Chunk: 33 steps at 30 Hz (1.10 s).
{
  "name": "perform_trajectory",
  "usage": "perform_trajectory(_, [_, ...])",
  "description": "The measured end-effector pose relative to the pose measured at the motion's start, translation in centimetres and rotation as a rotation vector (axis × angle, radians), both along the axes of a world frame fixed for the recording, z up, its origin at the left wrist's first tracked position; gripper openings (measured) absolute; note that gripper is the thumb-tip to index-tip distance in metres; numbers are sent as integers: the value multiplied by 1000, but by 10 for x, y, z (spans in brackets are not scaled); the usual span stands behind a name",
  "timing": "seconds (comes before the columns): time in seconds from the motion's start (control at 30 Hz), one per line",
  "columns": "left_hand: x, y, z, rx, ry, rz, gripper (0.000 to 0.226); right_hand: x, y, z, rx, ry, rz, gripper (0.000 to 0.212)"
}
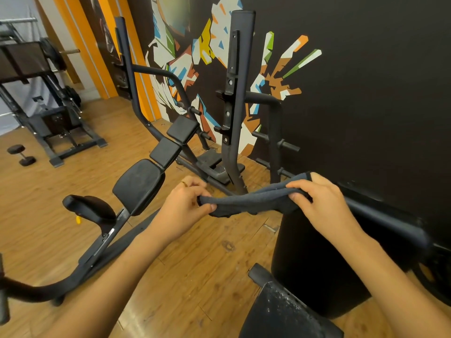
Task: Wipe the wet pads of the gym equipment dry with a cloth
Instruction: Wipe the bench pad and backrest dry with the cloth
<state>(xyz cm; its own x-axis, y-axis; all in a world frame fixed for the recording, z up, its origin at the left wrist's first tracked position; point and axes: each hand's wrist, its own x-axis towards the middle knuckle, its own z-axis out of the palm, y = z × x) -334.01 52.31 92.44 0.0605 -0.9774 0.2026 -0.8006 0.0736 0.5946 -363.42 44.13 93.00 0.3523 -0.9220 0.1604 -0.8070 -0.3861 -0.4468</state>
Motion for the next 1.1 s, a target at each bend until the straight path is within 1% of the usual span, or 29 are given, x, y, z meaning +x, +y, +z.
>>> perform_trajectory(0.03, [0,-1,1,31,62,-16,6,-1,0,-2,-88,-41,-5,27])
perform_trajectory(0.07, [-1,-1,3,61,168,-36,7,-2,0,-3,-159,-74,-8,21])
perform_trajectory(0.1, [-3,-1,4,84,304,-55,7,-3,0,-3,-194,-100,-16,17])
perform_trajectory(0.13, [-4,-1,6,94,445,-64,8,-4,0,-4,-184,-143,-16,14])
perform_trajectory(0.2, [-7,0,10,101,707,-52,5,-1,-1,-1,-32,-285,-17,8])
perform_trajectory(0.23, [-10,0,12,113,845,-56,7,2,0,2,85,-380,-20,7])
perform_trajectory(0.27, [-12,0,13,128,964,-58,15,5,0,4,214,-492,-26,9])
perform_trajectory(0.3, [-14,0,14,139,1049,-52,23,8,0,5,334,-600,-33,10])
perform_trajectory(0.37, [-18,-1,13,138,1127,-14,28,11,0,1,518,-780,-69,8])
perform_trajectory(0.4, [-20,-2,13,135,1141,14,26,12,0,-1,602,-869,-88,7])
perform_trajectory(0.47, [-23,-3,11,138,1168,80,21,13,-1,-5,721,-1019,-121,16])
perform_trajectory(0.53, [-25,-3,9,138,1192,113,21,14,-1,-8,754,-1074,-116,28])
perform_trajectory(0.63, [-29,-2,7,111,1154,102,24,18,0,-11,682,-987,-90,36])
perform_trajectory(0.7, [-33,-2,4,99,1109,58,26,24,4,-9,668,-966,-54,40])
perform_trajectory(0.77, [-38,-2,2,99,1054,2,28,31,10,-5,656,-973,16,45])
perform_trajectory(0.87, [-48,-1,-2,116,1013,-108,30,41,19,0,607,-911,146,50])
perform_trajectory(0.93, [-54,1,-3,128,1006,-179,35,46,25,4,590,-846,233,55])
perform_trajectory(0.97, [-57,2,-3,131,997,-202,38,48,26,5,596,-809,257,61])
perform_trajectory(1.04, [-59,3,-3,120,953,-217,45,49,30,10,631,-711,303,75])
perform_trajectory(1.1, [-60,2,-5,97,910,-200,48,50,33,14,629,-576,364,83])
